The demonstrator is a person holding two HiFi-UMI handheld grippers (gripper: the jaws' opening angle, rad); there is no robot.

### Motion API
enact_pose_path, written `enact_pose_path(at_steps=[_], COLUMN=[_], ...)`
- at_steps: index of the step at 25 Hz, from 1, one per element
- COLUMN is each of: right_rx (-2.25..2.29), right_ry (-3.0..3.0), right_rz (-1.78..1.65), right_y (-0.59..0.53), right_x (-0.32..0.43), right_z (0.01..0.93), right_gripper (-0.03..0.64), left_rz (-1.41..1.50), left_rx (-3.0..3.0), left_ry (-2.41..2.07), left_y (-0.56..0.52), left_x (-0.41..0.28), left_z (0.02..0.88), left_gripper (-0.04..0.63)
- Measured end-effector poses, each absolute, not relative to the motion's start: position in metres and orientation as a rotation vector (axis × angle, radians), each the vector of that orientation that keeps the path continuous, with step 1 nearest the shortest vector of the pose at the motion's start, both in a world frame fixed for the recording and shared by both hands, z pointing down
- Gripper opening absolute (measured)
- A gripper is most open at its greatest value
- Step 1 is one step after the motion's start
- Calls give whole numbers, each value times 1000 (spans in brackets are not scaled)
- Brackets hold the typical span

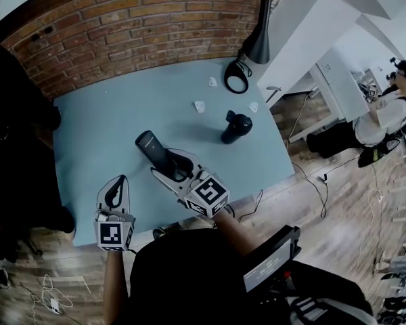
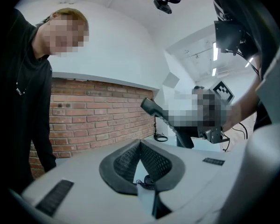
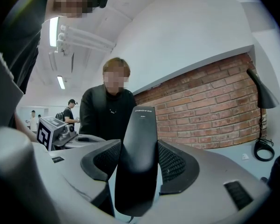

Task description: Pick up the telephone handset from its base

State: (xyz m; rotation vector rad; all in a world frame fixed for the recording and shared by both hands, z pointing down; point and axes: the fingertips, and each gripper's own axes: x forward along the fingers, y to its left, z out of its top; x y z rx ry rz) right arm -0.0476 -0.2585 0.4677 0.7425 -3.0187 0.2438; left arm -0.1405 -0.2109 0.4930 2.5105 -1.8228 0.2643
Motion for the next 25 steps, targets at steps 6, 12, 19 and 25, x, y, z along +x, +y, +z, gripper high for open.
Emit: enact_pose_path(at_steps=[6,12,19,25], right_rx=[759,775,777,769], right_ry=[-2982,-2944,-2899,-2870], right_rz=[275,316,366,386], right_y=[-255,-251,-245,-241], right_x=[-38,-31,-27,-23], right_z=[485,502,522,537], right_gripper=[244,244,244,244], left_rz=[293,296,311,331], left_rx=[2501,2494,2471,2452], left_ry=[-1776,-1750,-1719,-1697], left_y=[-207,-205,-199,-195], left_x=[-133,-126,-125,-121], left_z=[511,517,532,546], left_gripper=[14,14,14,14])
